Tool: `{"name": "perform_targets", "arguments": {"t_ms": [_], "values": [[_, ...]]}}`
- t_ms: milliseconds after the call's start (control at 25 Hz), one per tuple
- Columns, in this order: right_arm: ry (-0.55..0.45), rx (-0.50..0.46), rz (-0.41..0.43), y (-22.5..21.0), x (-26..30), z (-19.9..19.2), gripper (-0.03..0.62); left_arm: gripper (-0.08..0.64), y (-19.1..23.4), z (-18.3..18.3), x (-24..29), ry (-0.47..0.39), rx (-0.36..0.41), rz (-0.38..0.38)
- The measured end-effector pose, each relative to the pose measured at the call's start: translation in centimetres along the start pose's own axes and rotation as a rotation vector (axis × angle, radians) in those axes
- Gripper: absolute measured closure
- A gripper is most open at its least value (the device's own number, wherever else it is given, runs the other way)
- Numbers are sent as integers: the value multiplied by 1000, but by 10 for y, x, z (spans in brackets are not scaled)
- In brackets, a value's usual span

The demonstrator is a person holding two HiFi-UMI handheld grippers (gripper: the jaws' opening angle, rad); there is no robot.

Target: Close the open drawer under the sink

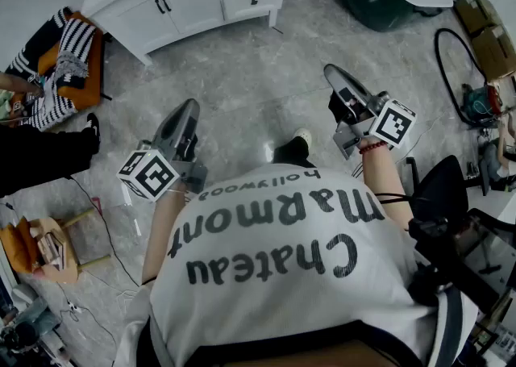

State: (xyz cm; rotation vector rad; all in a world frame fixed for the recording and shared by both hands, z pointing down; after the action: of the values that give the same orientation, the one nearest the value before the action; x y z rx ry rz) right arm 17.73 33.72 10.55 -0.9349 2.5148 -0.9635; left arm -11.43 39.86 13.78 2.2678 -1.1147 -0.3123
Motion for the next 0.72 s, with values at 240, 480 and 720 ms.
{"name": "perform_targets", "arguments": {"t_ms": [240,480,720], "values": [[6,0,11,3,-1,1,580,552,-4,0,-14,-28,-15,31],[-3,-4,42,19,6,-6,578,552,-14,3,-41,-61,11,6],[-31,130,-8,-9,0,-10,578,552,-29,8,-61,-165,121,-60]]}}
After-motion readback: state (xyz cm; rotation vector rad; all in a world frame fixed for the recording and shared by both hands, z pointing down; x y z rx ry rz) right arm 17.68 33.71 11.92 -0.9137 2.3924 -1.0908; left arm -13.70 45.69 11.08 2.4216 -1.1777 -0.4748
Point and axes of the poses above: the fingertips, and each gripper's own axes: x forward along the fingers, y to its left, z out of its top, the point moved 2 cm from there along -x, backward along the fingers, and after that the axes turned 5 degrees about -z, right-handed, at the moved point
